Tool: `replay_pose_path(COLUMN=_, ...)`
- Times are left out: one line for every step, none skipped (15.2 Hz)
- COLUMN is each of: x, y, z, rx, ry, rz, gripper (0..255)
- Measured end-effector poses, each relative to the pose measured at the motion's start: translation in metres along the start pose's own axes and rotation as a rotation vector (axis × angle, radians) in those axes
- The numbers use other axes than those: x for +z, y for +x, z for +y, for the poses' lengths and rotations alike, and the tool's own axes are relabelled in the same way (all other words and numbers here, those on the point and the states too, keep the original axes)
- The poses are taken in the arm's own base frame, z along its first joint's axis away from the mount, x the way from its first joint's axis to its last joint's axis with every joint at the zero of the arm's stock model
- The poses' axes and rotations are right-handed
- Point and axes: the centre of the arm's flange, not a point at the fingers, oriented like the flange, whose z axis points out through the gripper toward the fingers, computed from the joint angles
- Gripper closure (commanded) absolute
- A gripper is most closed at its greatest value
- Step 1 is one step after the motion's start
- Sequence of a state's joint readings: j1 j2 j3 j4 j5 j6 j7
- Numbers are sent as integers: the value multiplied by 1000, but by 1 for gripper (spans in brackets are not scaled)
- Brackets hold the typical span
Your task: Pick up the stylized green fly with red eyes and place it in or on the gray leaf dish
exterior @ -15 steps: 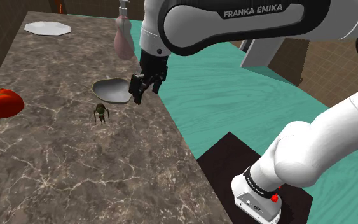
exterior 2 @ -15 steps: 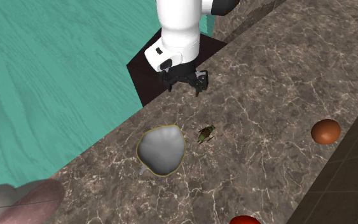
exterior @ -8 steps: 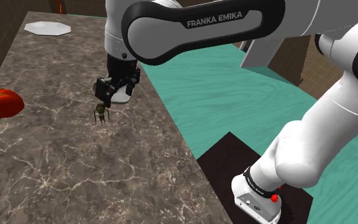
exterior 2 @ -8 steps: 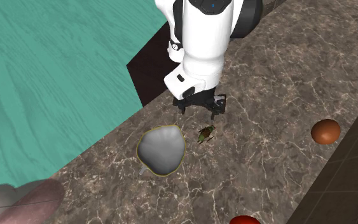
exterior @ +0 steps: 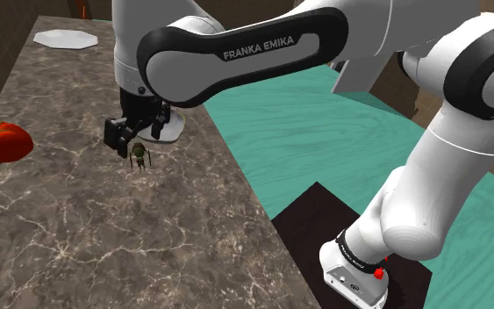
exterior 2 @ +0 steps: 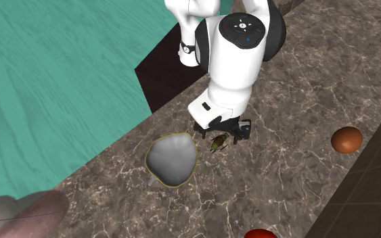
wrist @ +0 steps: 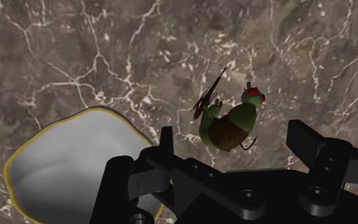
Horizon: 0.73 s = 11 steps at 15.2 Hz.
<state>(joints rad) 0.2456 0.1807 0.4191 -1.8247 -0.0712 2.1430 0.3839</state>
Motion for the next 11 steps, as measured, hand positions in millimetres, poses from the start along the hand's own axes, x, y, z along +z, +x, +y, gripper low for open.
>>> replay_pose_path(x=5, y=0, z=0, rx=0, ry=0, rz=0, gripper=0)
replay_pose_path(x=11, y=1, z=1, rx=0, ry=0, rz=0, gripper=0)
replay_pose_path(x=15, y=1, z=1, rx=0, ry=0, rz=0, gripper=0)
replay_pose_path(x=18, y=0, z=1, rx=0, ry=0, rz=0, gripper=0)
replay_pose_path(x=18, y=0, z=1, rx=0, ry=0, rz=0, gripper=0)
replay_pose_path(x=19, y=0, z=1, rx=0, ry=0, rz=0, gripper=0)
replay_pose_path(x=19, y=0, z=1, rx=0, ry=0, rz=1, gripper=0)
replay_pose_path(x=19, y=0, z=1, rx=0, ry=0, rz=1, gripper=0)
replay_pose_path(x=19, y=0, z=1, rx=0, ry=0, rz=1, gripper=0)
replay_pose_path(x=19, y=0, z=1, rx=0, ry=0, rz=1, gripper=255)
replay_pose_path(x=19, y=0, z=1, rx=0, ry=0, rz=1, gripper=255)
